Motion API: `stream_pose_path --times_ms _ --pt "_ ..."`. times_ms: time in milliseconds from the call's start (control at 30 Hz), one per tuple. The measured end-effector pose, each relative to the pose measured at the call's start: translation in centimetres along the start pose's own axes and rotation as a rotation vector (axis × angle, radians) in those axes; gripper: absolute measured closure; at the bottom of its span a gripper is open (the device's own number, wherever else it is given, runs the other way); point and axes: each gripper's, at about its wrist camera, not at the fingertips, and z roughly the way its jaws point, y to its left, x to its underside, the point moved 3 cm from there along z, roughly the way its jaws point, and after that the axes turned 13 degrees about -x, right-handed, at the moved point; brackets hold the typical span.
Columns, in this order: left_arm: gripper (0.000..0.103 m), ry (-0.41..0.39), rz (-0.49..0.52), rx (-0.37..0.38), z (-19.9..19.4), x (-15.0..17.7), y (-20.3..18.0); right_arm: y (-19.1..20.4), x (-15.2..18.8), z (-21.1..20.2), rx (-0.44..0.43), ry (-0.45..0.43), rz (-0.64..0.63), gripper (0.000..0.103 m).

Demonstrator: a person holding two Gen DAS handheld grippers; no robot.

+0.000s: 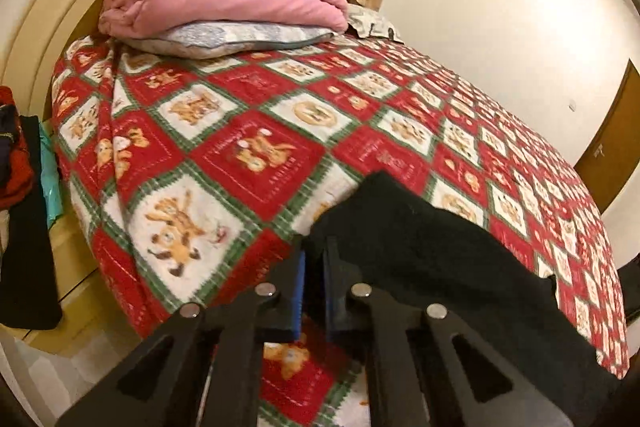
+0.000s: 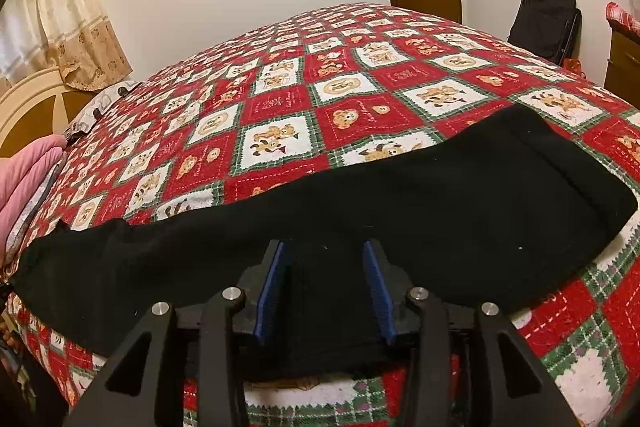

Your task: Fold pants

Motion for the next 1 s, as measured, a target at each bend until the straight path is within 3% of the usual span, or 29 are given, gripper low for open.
stream_pose_path --times_ms 133,200,267,367,467,533,633,733,900,1000 --pt "0.094 0.027 0.124 -0.043 2.3 0.5 -1.2 0.2 0.1 0.2 0.0 0.001 -0.005 0.054" --pt "0.093 -0.004 0.167 -0.066 2.4 0.6 -1.6 0.8 0.3 0.4 0.01 0.004 -0.04 0.048" --pt "0.088 0.003 0.179 -0.075 2.5 0.2 -1.5 1.4 0.4 0.7 0.032 0.012 -0.081 0.044" --pt "0.071 0.021 0.186 -0.098 2.1 -0.3 -0.5 2.3 0.5 1.1 0.07 0.034 -0.143 0.04" --pt "0.069 -0.069 0.202 -0.227 -0.3 -1.2 1.3 2.5 0.7 1.0 0.079 0.031 -0.169 0.039" --pt "0.069 -0.098 0.222 -0.247 -1.6 -1.3 1.2 2.4 0.6 0.6 0.069 0.013 -0.153 0.039" --pt "0.069 -0.159 0.306 -0.211 -3.3 -0.9 -1.3 2.8 0.0 -1.2 0.043 -0.068 -0.097 0.039" --pt "0.068 -0.2 0.414 -0.128 -4.1 -0.1 -6.1 5.5 -1.0 -2.0 -0.073 -0.115 -0.102 0.039" --pt "0.068 -0.133 0.511 -0.014 -2.6 2.6 -13.1 9.6 -1.0 1.2 -0.151 0.001 -0.175 0.039" --pt "0.065 -0.076 0.544 -0.017 -1.0 4.8 -15.1 10.3 -0.1 3.7 -0.11 0.081 -0.191 0.039"
